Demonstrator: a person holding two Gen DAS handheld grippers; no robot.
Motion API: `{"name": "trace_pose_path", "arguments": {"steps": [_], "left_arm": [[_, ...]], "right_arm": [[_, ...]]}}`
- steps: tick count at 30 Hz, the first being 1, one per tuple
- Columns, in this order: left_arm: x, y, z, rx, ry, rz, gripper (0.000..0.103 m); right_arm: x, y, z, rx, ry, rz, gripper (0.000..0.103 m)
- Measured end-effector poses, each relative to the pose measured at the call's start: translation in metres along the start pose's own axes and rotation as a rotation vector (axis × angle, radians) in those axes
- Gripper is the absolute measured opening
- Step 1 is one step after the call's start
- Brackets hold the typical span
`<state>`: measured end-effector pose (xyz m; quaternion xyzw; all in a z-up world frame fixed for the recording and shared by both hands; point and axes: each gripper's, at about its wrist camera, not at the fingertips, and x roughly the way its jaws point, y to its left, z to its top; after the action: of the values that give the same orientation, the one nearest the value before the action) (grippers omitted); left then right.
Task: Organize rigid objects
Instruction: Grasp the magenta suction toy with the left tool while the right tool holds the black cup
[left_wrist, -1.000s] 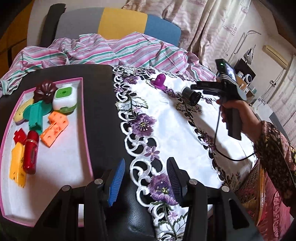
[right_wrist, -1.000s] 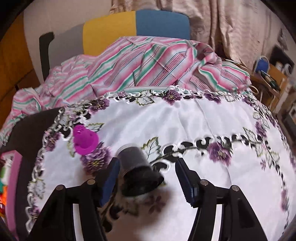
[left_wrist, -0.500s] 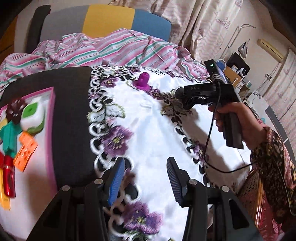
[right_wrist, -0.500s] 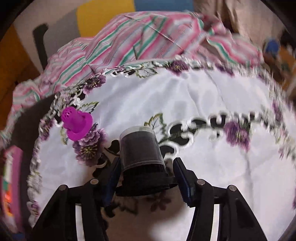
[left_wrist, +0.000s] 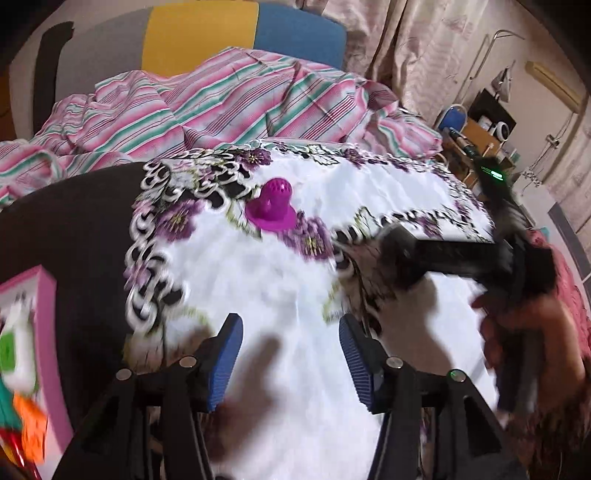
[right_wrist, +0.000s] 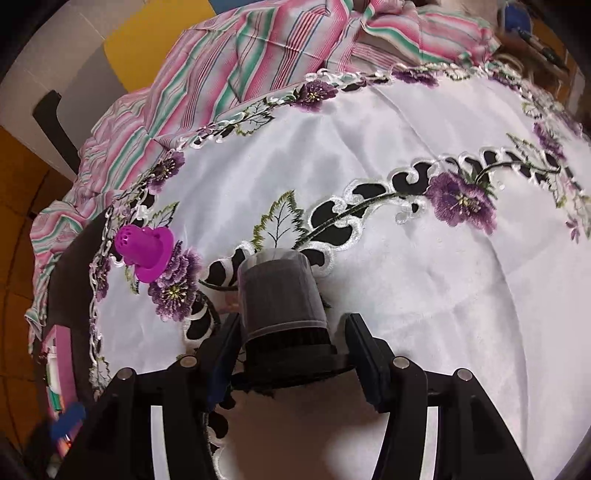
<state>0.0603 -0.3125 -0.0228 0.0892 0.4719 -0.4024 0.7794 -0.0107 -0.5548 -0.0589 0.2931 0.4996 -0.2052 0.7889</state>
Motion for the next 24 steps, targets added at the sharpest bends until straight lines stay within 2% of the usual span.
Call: {"name": "trace_pose_path", "arguments": {"steps": [5, 10, 15, 17, 18, 20, 24], "left_arm": [[0.041, -0.004, 0.036, 0.013, 0.026, 0.066, 0.058], [0.069, -0.009, 0.065, 0.059, -0.026, 0.128, 0.058], [0.089, -0.012, 0.080, 0.116, -0.065, 0.199, 0.058], [0.096, -0.009, 0.083, 0.112, -0.071, 0.198, 0.057], [0.099, -0.007, 0.084, 0.107, -0.070, 0.190, 0.052], [0.104, -0.002, 0.085, 0.090, -0.062, 0.159, 0.033], [0.104, 0.002, 0.076, 0.069, -0.070, 0.151, 0.032]], "right_arm": [[0.003, 0.002, 0.001, 0.000, 0.016, 0.025, 0.058], [0.006, 0.003, 0.002, 0.002, 0.020, 0.029, 0.058], [0.007, 0.005, 0.003, 0.001, 0.022, 0.033, 0.058], [0.008, 0.005, 0.004, 0.003, 0.024, 0.036, 0.058], [0.009, 0.005, 0.004, 0.004, 0.025, 0.038, 0.058], [0.009, 0.005, 0.005, 0.010, 0.026, 0.043, 0.058], [0.009, 0.003, 0.005, 0.014, 0.027, 0.049, 0.058]]}}
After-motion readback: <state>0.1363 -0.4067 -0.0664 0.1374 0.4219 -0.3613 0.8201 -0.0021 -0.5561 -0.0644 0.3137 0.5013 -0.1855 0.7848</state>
